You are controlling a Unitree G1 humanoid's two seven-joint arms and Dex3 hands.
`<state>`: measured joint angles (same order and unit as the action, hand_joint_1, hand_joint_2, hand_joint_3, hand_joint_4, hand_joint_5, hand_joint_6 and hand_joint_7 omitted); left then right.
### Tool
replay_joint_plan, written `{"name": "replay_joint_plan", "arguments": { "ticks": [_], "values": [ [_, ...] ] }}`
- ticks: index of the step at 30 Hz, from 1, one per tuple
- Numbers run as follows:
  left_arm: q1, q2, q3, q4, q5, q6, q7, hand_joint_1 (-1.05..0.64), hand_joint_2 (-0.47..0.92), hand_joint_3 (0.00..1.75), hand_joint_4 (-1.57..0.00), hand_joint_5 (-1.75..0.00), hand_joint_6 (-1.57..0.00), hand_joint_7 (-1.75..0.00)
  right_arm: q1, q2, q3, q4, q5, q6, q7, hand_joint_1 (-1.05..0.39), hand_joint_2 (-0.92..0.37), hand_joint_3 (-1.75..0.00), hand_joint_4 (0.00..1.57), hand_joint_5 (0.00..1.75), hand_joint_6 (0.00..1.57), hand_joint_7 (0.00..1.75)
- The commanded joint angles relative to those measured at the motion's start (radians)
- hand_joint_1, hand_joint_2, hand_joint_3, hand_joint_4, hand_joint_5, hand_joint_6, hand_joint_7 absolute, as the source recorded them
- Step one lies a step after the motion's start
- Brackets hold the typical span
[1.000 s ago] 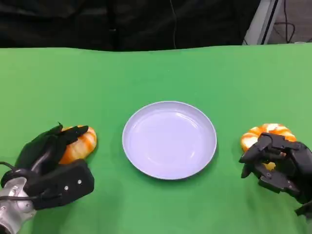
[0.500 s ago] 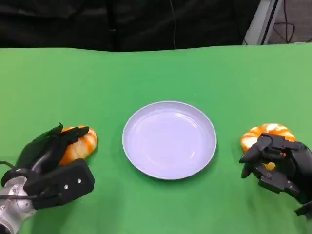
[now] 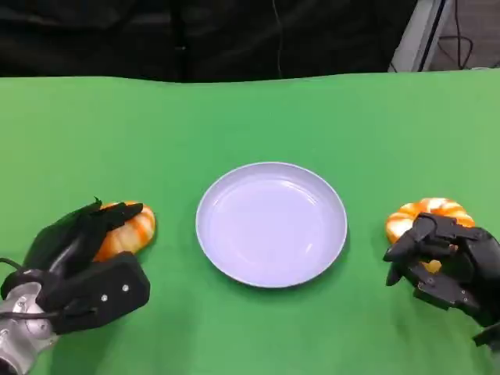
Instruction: Grasp the bread from the table and place it into the plate.
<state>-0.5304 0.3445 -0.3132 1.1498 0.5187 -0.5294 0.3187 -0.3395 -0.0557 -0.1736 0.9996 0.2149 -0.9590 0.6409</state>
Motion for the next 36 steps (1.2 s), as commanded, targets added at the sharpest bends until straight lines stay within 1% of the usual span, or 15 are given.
{"name": "replay_joint_plan", "arguments": {
  "ticks": [1,2,3,6,8,9,10,11,12,13,14,16,19,27,36],
  "values": [
    [0.008,-0.004,-0.006,0.028,0.004,-0.006,0.026,-0.04,0.92,0.37,-0.89,-0.1,-0.85,-0.06,0.009,-0.012,-0.01,0.0,0.022,-0.001,0.007,0.08,-0.87,-0.58,0.82,1.43,0.89,0.99],
    [0.008,-0.006,-0.002,0.03,-0.002,-0.009,0.023,-0.04,0.92,0.36,-0.91,-0.1,-0.86,-0.06,0.009,-0.011,-0.01,-0.002,0.024,0.001,0.008,0.07,-0.87,-0.58,0.82,1.43,0.89,0.99],
    [0.007,-0.007,0.001,0.031,-0.007,-0.01,0.02,-0.03,0.92,0.34,-0.99,-0.14,-0.93,-0.07,0.01,-0.01,-0.01,-0.002,0.025,0.003,0.008,0.08,-0.87,-0.58,0.83,1.42,0.9,0.99],
    [0.008,-0.009,0.005,0.035,-0.011,-0.018,0.031,-0.03,0.92,0.29,-1.15,-0.21,-1.08,-0.11,0.009,-0.008,-0.011,-0.003,0.031,0.001,0.013,0.08,-0.88,-0.58,0.83,1.42,0.9,0.99],
    [0.008,-0.012,0.006,0.037,-0.014,-0.015,0.039,-0.03,0.92,0.28,-1.17,-0.22,-1.11,-0.11,0.009,-0.009,-0.011,-0.002,0.031,0.001,0.014,0.08,-0.88,-0.58,0.83,1.42,0.9,0.99],
    [0.008,-0.016,0.009,0.036,-0.018,-0.007,0.045,-0.05,0.92,0.27,-1.2,-0.24,-1.17,-0.14,0.009,-0.011,-0.01,-0.002,0.028,0.0,0.012,0.08,-0.88,-0.58,0.83,1.42,0.9,0.99],
    [0.008,-0.019,0.011,0.036,-0.021,-0.001,0.049,-0.09,0.92,0.24,-1.12,-0.58,-1.2,-0.22,0.008,-0.012,-0.01,-0.002,0.026,0.0,0.01,0.08,-0.87,-0.57,0.83,1.42,0.9,0.99],
    [0.009,-0.02,0.012,0.036,-0.022,-0.002,0.054,-0.1,0.92,0.23,-1.03,-0.79,-1.2,-0.27,0.008,-0.012,-0.01,-0.002,0.027,0.001,0.012,0.07,-0.87,-0.57,0.83,1.42,0.9,0.99],
    [0.009,-0.021,0.012,0.036,-0.022,-0.003,0.057,-0.11,0.92,0.22,-0.94,-1.03,-1.16,-0.4,0.007,-0.012,-0.01,-0.002,0.029,0.002,0.014,0.07,-0.88,-0.57,0.83,1.42,0.9,1.0],
    [0.01,-0.021,0.011,0.037,-0.021,-0.008,0.064,-0.12,0.92,0.21,-0.92,-1.1,-1.14,-0.45,0.006,-0.012,-0.01,0.001,0.027,0.0,0.013,0.07,-0.88,-0.57,0.83,1.42,0.9,1.0],
    [0.011,-0.021,0.012,0.037,-0.021,-0.013,0.071,-0.12,0.92,0.22,-0.87,-1.26,-1.06,-0.64,0.006,-0.012,-0.01,0.001,0.026,0.0,0.013,0.07,-0.88,-0.57,0.83,1.43,0.89,1.0],
    [0.011,-0.022,0.013,0.037,-0.02,-0.018,0.08,-0.13,0.92,0.25,-0.79,-1.44,-0.93,-0.92,0.005,-0.011,-0.011,0.003,0.028,0.003,0.014,0.07,-0.88,-0.56,0.83,1.43,0.89,1.0],
    [0.011,-0.023,0.014,0.038,-0.019,-0.019,0.083,-0.13,0.92,0.26,-0.76,-1.5,-0.88,-1.01,0.004,-0.011,-0.011,0.004,0.029,0.004,0.016,0.07,-0.89,-0.55,0.83,1.43,0.89,1.0],
    [0.022,-0.03,0.006,0.035,0.0,-0.037,0.197,-0.1,0.92,0.29,-0.63,-1.67,-0.74,-1.22,0.006,-0.013,-0.012,-0.002,0.027,0.006,0.015,0.07,-0.88,-0.55,0.83,1.43,0.9,1.0],
    [0.025,-0.033,0.003,0.04,0.008,-0.061,0.265,-0.1,0.92,0.32,-0.62,-1.67,-0.7,-1.26,0.006,-0.014,-0.01,0.0,0.023,0.002,0.013,0.08,-0.86,-0.59,0.83,1.43,0.9,1.01]
  ]
}}
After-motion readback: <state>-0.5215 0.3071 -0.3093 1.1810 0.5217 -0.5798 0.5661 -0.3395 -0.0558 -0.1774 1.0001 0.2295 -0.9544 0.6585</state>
